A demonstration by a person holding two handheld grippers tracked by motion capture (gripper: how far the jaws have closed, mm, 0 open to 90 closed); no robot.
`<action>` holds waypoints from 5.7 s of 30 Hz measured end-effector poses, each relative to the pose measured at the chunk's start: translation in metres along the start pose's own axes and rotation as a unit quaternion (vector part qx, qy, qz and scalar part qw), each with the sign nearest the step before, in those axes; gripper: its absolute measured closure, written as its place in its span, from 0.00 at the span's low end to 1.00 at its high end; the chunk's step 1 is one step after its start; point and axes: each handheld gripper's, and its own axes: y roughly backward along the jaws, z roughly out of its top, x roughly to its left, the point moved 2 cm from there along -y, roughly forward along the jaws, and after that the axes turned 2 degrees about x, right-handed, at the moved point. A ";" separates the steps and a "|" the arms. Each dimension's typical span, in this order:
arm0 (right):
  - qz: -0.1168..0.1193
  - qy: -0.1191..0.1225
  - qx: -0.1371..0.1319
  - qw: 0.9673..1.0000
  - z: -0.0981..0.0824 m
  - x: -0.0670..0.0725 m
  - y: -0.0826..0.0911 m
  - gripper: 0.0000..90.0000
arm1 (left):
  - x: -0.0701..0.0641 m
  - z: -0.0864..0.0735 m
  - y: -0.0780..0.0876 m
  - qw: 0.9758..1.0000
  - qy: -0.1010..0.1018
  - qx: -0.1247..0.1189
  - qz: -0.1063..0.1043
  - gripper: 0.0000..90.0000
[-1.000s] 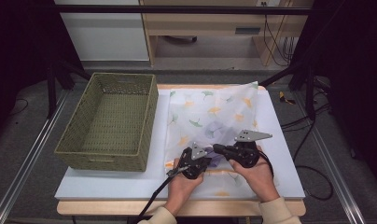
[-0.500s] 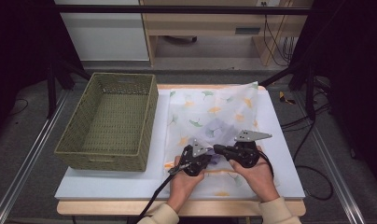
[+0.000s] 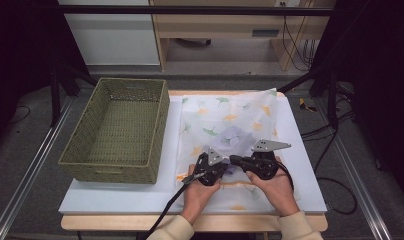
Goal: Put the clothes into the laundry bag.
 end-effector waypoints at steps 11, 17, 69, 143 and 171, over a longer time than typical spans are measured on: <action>-0.002 0.000 0.002 1.000 -0.001 -0.003 0.000 0.99 | 0.003 0.003 -0.005 1.000 0.002 -0.005 0.006 1.00; -0.002 -0.004 0.002 1.000 -0.001 -0.004 0.000 0.99 | 0.003 0.004 -0.008 1.000 0.003 -0.009 0.007 1.00; -0.021 -0.022 0.008 1.000 -0.006 -0.016 -0.003 0.99 | 0.013 0.026 -0.038 0.997 0.023 -0.037 0.064 1.00; -0.027 -0.018 0.023 0.999 -0.015 -0.013 0.001 0.99 | 0.005 -0.048 0.155 0.994 -0.011 -0.091 0.065 1.00; -0.031 -0.029 0.051 0.998 -0.035 -0.014 0.001 0.99 | 0.017 -0.078 0.161 0.994 0.001 -0.058 0.096 0.36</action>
